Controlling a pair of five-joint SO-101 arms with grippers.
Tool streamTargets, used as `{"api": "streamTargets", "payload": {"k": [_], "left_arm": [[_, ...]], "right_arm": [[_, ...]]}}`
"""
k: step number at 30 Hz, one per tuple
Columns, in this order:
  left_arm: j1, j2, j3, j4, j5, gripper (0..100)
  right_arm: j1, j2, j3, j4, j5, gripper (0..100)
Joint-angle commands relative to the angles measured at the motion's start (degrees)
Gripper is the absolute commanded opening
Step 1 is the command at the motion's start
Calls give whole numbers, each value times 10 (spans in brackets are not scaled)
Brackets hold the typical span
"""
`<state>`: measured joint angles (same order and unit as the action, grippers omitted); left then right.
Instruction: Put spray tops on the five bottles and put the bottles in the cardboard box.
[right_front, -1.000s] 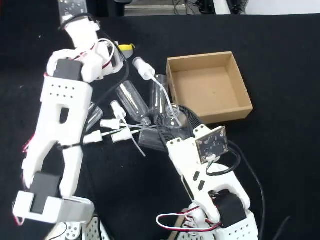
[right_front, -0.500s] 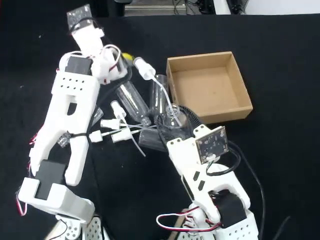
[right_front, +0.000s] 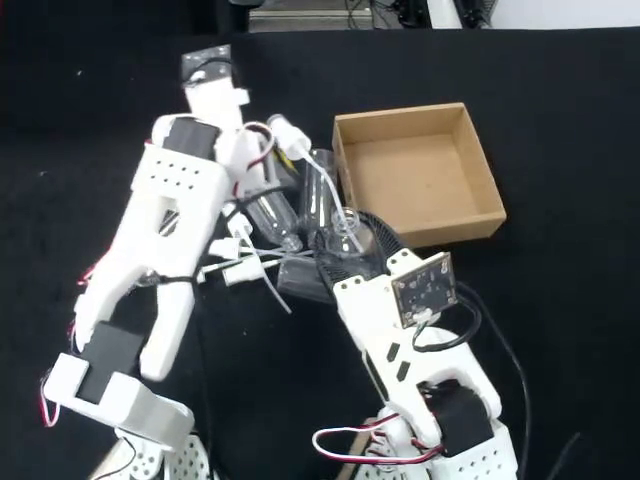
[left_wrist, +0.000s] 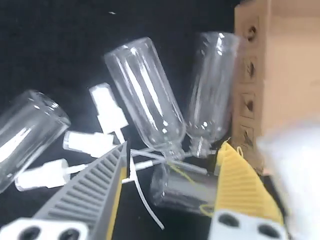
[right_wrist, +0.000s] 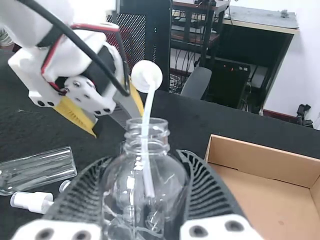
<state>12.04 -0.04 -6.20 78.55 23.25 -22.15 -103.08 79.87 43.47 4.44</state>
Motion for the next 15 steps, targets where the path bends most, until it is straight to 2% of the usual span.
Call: {"api": "streamTargets", "payload": {"k": [1,5,10,15], "left_arm": [[22,-65,-30,6,-11,275],[23,-121,13,-25,-59,275],[21,-185,165,-156,-152,275],[29,-265,318,-270,-156,275]], "right_arm": [[-4,-58,-11,1,-3,12],[-4,-58,-11,1,-3,12],[-4,-58,-11,1,-3,12],[-4,-58,-11,1,-3,12]]}}
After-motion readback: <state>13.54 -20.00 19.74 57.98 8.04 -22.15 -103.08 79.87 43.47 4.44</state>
